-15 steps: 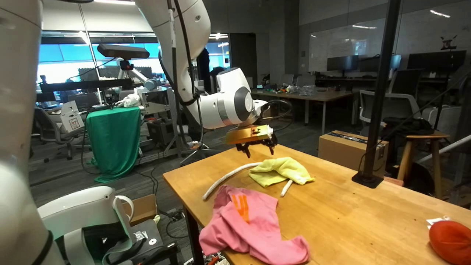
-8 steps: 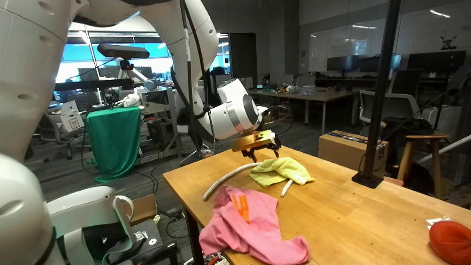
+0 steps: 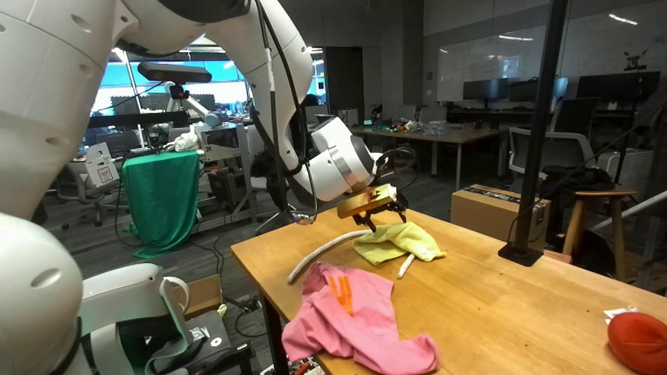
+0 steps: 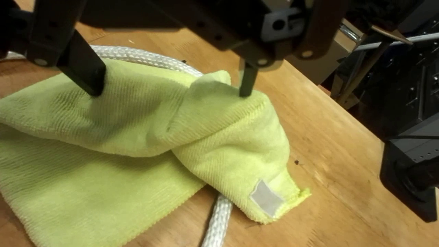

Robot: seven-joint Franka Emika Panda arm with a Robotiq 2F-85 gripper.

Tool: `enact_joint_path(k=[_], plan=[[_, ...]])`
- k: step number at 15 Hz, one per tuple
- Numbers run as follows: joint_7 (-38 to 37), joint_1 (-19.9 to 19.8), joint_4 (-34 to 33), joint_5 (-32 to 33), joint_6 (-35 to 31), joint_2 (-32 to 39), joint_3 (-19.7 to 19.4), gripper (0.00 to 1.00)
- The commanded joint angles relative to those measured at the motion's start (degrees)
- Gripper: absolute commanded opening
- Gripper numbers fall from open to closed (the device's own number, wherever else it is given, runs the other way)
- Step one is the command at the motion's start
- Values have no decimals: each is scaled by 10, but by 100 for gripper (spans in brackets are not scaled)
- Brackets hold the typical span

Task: Separate the things on the heap

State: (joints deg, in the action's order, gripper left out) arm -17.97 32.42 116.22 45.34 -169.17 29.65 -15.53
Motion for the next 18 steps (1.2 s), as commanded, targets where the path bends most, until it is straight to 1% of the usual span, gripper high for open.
enact_joint_path(k=[1, 5, 7, 8, 9, 10, 11, 13, 16, 17, 18], plan=[[-44, 31, -27, 35, -6, 22, -45, 100], [-64, 47, -32, 43, -7, 34, -73, 100], [-67, 49, -30, 40, -6, 36, -78, 100], [-70, 51, -29, 39, -6, 37, -81, 75], [-62, 46, -26, 33, -3, 35, -75, 73], [-65, 49, -26, 35, -4, 35, -79, 66], [-64, 49, -25, 35, -3, 34, -79, 56], [-66, 51, -23, 37, -3, 31, -81, 42], [-66, 53, -22, 37, -2, 29, -82, 18], [-68, 54, -22, 37, -2, 29, -83, 11], [-67, 54, -21, 35, -2, 29, -82, 7]])
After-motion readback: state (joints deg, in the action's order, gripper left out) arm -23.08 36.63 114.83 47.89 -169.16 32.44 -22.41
